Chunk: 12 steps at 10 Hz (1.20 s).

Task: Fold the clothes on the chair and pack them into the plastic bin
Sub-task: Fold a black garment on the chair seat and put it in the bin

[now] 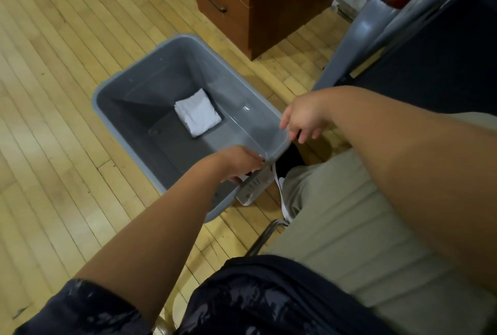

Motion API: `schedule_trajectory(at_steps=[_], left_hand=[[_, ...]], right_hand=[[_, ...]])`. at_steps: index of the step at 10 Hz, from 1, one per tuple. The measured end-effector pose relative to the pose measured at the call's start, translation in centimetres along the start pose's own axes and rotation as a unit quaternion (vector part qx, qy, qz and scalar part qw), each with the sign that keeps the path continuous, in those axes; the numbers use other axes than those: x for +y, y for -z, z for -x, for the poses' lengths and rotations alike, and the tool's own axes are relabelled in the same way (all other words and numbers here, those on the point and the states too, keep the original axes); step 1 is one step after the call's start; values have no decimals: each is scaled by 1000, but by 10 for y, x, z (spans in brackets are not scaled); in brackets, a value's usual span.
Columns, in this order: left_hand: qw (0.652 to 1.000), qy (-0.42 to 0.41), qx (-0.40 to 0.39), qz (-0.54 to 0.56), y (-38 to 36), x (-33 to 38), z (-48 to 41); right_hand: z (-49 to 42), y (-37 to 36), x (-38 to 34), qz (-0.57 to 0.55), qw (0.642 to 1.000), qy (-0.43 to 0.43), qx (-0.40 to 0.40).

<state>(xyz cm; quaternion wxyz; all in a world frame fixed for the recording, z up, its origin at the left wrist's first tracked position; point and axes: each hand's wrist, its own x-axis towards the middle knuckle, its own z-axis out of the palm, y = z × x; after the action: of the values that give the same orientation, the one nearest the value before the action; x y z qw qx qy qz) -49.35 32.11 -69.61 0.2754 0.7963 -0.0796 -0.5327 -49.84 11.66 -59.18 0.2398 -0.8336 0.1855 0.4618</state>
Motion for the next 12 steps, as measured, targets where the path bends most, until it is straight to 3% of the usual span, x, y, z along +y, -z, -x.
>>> schedule_trajectory(at_steps=[1,3,4,6,8,9,10,11,12], left_hand=[[995,-31,24,-88,2,27,6],[977,-159,69,-124,17,138,40],[960,-242,93,-110,21,199,64],[919,-345,106,-160,-9,328,105],[872,-438,41,-214,-121,435,140],[863,-449,-39,-231,-193,461,139],[857,-438,-109,-249,-263,468,130],[860,-433,-140,-232,-326,457,111],[848,-427,-160,-271,-381,445,94]], right_hand=[[16,4,10,-5,998,11,69],[68,39,15,87,964,25,250],[107,63,37,42,928,39,368],[204,84,139,-37,869,3,494],[282,43,279,-220,786,-81,572],[305,0,349,-337,708,-122,608],[312,-51,414,-404,654,-188,611],[319,-87,469,-452,620,-260,586],[335,-102,509,-428,614,-322,579]])
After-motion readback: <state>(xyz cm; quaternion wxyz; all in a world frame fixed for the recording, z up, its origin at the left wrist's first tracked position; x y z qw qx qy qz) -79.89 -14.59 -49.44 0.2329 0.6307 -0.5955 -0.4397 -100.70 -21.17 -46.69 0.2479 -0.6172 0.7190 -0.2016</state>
